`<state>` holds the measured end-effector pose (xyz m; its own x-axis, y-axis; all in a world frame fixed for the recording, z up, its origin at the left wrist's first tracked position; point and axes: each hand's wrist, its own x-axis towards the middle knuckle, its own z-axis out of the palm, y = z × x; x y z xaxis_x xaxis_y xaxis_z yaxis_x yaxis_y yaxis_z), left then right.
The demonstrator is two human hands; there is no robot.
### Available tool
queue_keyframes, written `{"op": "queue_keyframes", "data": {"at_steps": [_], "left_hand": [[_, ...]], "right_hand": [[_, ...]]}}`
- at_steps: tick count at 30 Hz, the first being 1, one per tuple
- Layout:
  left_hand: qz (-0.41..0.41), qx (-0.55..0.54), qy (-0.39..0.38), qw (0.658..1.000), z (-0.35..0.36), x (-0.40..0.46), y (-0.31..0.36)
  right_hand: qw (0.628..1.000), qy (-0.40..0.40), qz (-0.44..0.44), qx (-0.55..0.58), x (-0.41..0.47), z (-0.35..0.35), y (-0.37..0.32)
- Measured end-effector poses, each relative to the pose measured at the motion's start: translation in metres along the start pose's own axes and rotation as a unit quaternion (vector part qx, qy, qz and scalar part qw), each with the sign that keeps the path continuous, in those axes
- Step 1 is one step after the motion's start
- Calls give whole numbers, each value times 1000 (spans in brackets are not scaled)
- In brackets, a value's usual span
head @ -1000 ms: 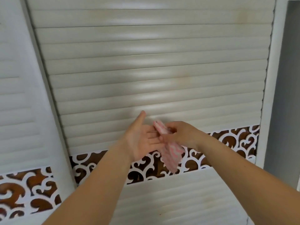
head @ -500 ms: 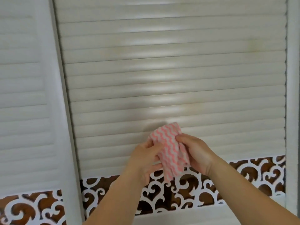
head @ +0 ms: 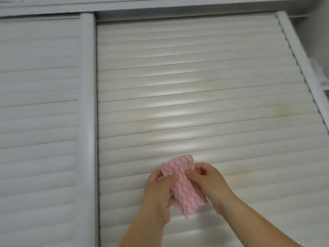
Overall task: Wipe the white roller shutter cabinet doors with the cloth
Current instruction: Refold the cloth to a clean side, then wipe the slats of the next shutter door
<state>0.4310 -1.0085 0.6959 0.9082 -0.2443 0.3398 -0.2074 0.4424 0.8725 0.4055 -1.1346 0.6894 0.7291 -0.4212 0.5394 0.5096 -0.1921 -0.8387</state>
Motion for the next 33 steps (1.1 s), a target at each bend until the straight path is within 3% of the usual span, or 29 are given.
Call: {"op": "queue_keyframes", "data": {"at_steps": [2, 4, 9, 17, 22, 25, 29, 31, 32, 33], "left_hand": [[23, -1, -14, 1000, 1, 9, 19], [44, 1, -21, 999, 1, 16, 34], [112, 18, -28, 993, 2, 36, 73], [157, 11, -79, 984, 8, 59, 127], [164, 0, -142, 976, 22, 68, 152], [185, 6, -140, 973, 35, 80, 162], [239, 61, -131, 960, 59, 94, 170], [289, 143, -84, 943, 68, 107, 175], [337, 238, -41, 910, 70, 116, 178], [396, 361, 5, 844, 70, 126, 181]], "right_hand": [[986, 100, -90, -98, 13, 15, -12], [948, 164, -190, -196, 17, 27, -25], [892, 148, -342, -257, 35, 60, -45], [862, 86, -416, -278, 74, 82, -75], [846, 118, -469, -225, 109, 86, -97], [836, 143, -493, -194, 131, 82, -108], [796, 190, -536, -208, 158, 68, -123], [768, 231, -541, -252, 175, 56, -132], [757, 252, -540, -269, 183, 48, -136], [745, 272, -542, -279, 193, 40, -140]]}}
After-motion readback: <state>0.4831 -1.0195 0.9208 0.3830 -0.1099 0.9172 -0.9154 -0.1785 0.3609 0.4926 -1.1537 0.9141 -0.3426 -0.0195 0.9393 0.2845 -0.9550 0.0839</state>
